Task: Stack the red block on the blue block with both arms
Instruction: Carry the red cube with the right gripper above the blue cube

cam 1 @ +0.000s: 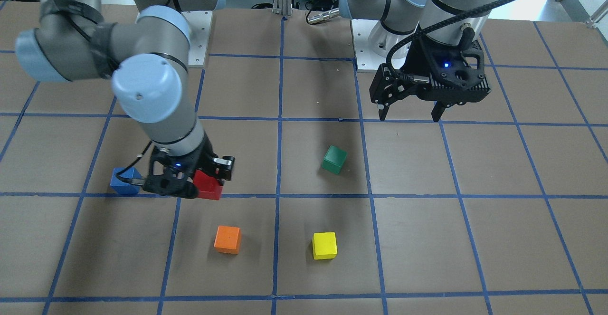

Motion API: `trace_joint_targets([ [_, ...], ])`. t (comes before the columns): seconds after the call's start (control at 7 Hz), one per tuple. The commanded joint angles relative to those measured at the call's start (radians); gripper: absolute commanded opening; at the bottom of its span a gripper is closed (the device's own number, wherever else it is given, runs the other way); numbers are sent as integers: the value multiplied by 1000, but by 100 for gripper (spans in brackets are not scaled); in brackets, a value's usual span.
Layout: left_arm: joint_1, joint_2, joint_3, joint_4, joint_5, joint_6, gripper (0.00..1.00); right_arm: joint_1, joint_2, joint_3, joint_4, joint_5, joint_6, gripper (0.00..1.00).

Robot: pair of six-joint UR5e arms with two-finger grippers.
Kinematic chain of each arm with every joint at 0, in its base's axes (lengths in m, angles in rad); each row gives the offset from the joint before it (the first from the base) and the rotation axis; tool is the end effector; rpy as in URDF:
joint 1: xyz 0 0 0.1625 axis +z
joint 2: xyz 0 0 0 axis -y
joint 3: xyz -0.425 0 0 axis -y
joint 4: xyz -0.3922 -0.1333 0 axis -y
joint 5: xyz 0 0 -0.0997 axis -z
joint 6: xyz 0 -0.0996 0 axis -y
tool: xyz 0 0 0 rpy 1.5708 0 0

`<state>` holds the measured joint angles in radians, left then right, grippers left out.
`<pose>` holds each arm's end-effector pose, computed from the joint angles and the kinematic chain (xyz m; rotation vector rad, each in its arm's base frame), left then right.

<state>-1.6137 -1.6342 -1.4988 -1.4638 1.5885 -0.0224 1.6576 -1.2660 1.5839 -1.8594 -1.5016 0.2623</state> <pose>-0.1541 -0.5235 0.5026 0.0304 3.1223 -0.1815 0.1914 -0.5824 0.3431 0.2713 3.0659 0.0629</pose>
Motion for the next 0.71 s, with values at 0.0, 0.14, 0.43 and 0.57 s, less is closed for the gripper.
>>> trace_joint_targets([
  [0.0, 0, 2, -3, 0, -1, -1, 100, -155, -76, 10, 123, -15, -176, 0],
  [0.14, 0, 2, -3, 0, 1, -1, 100, -191, -84, 27, 124, -63, -258, 0],
  [0.43, 0, 4, -8, -1, 1, -1, 100, -266, -84, 68, 120, -97, -413, 0],
  [0.57, 0, 4, -9, -1, -1, -1, 100, -301, -84, 88, 112, -97, -490, 0],
])
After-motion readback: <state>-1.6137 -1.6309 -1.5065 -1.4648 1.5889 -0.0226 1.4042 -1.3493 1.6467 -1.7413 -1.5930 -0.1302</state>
